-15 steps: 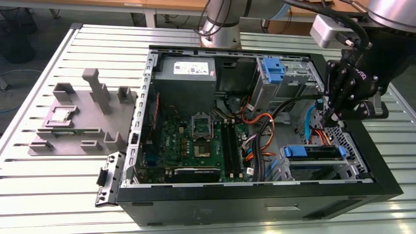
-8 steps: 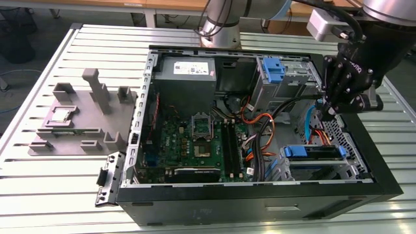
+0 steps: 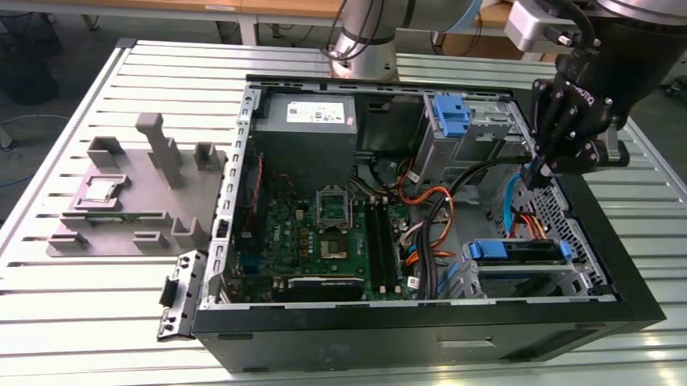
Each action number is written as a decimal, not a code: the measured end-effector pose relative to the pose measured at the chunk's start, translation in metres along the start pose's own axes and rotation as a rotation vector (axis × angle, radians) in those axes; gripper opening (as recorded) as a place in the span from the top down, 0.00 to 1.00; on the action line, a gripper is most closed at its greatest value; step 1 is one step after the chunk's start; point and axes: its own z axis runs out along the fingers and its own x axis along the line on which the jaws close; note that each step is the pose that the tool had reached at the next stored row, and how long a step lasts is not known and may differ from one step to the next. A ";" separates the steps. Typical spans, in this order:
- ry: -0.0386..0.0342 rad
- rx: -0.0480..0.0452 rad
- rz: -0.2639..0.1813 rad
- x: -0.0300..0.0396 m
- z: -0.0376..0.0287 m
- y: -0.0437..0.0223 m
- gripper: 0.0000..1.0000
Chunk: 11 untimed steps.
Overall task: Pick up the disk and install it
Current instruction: 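Insert the second disk wire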
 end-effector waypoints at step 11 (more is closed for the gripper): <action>0.0049 0.0001 0.000 -0.0151 -0.0050 0.0007 0.90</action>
